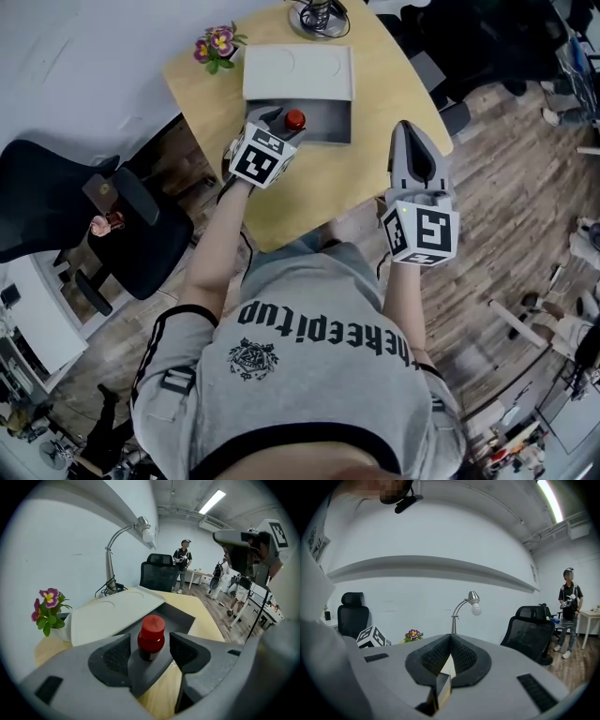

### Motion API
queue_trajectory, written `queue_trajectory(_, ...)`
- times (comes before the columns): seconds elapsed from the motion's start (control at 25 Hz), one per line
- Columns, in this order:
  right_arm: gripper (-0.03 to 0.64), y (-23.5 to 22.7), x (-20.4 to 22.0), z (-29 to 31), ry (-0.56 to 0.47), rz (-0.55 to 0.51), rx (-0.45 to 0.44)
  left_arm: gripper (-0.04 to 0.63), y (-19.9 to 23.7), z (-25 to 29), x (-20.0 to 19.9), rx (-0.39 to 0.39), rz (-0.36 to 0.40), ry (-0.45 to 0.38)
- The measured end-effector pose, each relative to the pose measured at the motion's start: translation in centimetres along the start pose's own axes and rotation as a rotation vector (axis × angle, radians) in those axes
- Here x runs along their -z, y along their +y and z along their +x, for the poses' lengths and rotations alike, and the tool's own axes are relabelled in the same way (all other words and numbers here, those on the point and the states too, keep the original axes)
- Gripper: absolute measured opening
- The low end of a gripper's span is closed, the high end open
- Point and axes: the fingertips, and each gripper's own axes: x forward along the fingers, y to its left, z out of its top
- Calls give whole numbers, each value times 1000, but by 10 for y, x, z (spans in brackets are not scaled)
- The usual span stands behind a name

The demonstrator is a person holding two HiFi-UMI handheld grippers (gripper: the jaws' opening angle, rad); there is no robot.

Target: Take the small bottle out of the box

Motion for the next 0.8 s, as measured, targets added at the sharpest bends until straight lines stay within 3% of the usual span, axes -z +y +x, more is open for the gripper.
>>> queue_trajectory(0.52, 2, -5, 9, -5, 36, -2, 33, 242, -3, 26, 8, -8, 61, 117)
queue_trajectory(0.8, 2, -6, 8, -6, 36, -6, 40, 236, -2, 39, 15, -3, 40, 151)
